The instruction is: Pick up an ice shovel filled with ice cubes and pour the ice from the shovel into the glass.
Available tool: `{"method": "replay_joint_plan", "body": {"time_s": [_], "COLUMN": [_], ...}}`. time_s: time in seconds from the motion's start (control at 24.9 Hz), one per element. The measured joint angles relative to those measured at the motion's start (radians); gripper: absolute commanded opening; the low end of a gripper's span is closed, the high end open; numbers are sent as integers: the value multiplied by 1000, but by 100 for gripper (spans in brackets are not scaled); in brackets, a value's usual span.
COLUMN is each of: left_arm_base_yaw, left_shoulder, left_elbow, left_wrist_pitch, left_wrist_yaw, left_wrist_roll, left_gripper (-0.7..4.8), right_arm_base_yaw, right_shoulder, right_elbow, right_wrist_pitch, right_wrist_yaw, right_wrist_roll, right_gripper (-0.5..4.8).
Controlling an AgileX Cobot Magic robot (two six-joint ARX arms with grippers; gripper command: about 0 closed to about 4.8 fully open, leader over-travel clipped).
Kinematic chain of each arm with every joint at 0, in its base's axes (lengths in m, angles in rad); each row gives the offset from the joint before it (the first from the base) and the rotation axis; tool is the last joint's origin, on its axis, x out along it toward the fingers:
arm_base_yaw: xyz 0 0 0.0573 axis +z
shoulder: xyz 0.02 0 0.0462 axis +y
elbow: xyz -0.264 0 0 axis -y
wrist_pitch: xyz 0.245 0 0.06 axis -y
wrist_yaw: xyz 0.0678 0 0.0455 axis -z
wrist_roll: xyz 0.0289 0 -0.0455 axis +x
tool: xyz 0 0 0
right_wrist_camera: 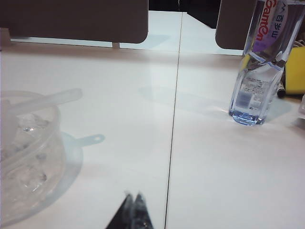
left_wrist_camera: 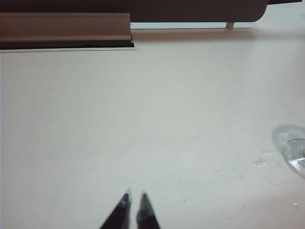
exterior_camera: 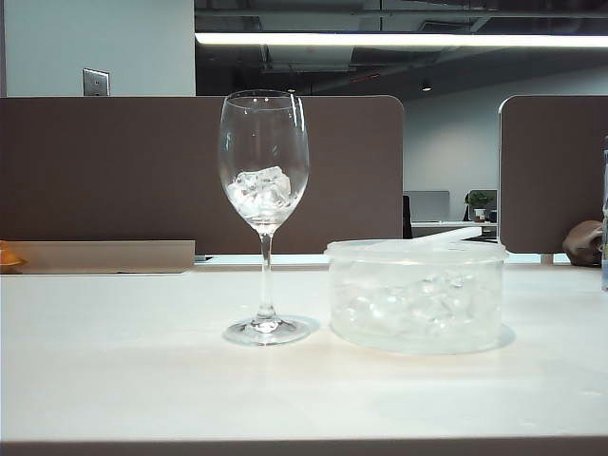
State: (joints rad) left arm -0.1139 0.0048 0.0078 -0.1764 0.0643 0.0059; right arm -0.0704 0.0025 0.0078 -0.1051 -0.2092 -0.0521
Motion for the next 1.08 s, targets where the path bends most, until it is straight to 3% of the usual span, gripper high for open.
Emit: {"method": "replay_joint_plan", "body": {"time_s": [0.28,0.48,0.84,1.08], "left_arm_base_yaw": [0,0,0,0], "left_shoulder": [0,0,0,0], "left_elbow": [0,0,0,0], "left_wrist_pitch": [0,0,0,0], "left_wrist_yaw": [0,0,0,0], "left_wrist_roll": [0,0,0,0], "left_gripper": [29,29,29,29], "right_arm_base_yaw": [0,0,141,152], "right_shoulder": [0,0,0,1], "right_elbow": [0,0,0,0], "right_wrist_pitch": [0,0,-21,-79], "right_wrist_yaw": [2,118,187,206], "right_wrist_roll": [-1,-2,-2,-1], "right_gripper": [-5,-5,-5,-5]}}
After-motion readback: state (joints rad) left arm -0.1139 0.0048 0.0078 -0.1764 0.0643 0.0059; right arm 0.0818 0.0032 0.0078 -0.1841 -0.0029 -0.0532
